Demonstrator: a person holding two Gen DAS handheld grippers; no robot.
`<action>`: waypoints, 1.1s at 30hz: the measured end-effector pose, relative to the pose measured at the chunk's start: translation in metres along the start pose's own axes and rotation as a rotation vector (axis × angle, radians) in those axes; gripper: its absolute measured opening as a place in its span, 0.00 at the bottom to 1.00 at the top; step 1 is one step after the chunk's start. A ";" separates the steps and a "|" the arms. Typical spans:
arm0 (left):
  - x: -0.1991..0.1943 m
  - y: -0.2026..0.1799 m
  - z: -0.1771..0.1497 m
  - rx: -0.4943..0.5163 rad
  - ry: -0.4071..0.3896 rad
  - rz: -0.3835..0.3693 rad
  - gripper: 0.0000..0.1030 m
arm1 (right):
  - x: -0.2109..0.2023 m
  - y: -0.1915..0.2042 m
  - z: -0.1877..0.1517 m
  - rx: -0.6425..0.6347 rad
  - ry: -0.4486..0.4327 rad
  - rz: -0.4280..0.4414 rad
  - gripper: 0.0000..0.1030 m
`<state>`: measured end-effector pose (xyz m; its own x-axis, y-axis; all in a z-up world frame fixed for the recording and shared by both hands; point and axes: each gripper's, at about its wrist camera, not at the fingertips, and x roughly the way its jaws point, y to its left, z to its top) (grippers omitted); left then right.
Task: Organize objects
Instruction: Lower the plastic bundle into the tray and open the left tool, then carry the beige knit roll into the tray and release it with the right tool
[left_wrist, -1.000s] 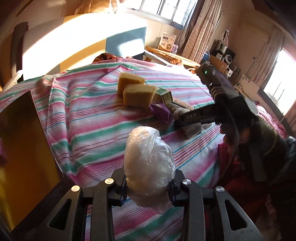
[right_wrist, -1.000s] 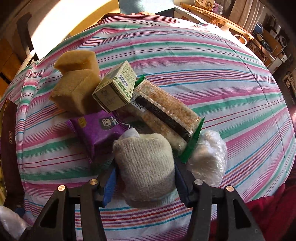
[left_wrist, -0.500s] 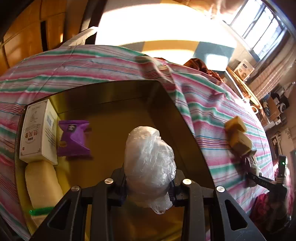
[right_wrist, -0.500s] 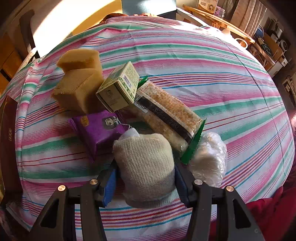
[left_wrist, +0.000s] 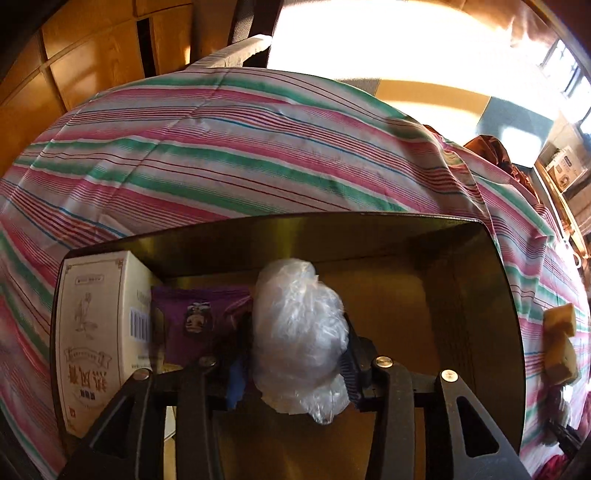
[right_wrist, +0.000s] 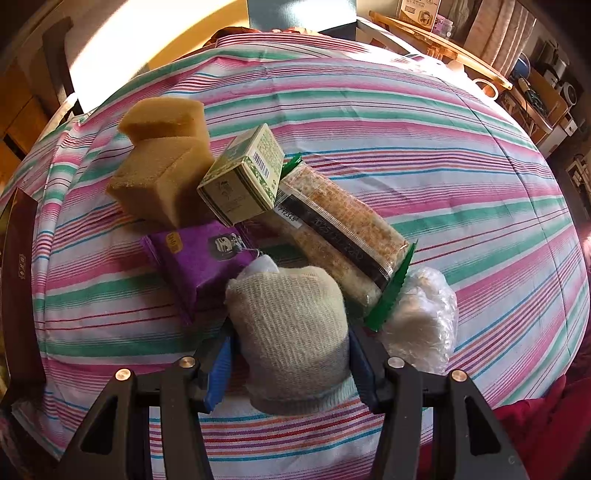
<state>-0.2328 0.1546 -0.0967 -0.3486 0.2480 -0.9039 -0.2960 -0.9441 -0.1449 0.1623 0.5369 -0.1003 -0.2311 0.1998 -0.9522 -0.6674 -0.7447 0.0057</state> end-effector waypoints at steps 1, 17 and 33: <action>-0.003 0.001 0.001 -0.001 -0.009 -0.004 0.53 | 0.000 -0.002 0.000 0.003 0.000 0.002 0.54; -0.120 -0.024 -0.082 0.123 -0.290 -0.012 0.68 | -0.007 -0.019 0.000 -0.014 -0.009 -0.009 0.54; -0.154 -0.013 -0.151 0.110 -0.337 -0.038 0.69 | -0.017 0.046 -0.016 -0.125 0.014 0.046 0.53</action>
<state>-0.0410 0.0962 -0.0160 -0.6043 0.3572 -0.7122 -0.4016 -0.9086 -0.1150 0.1469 0.4897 -0.0884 -0.2485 0.1554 -0.9561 -0.5626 -0.8266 0.0119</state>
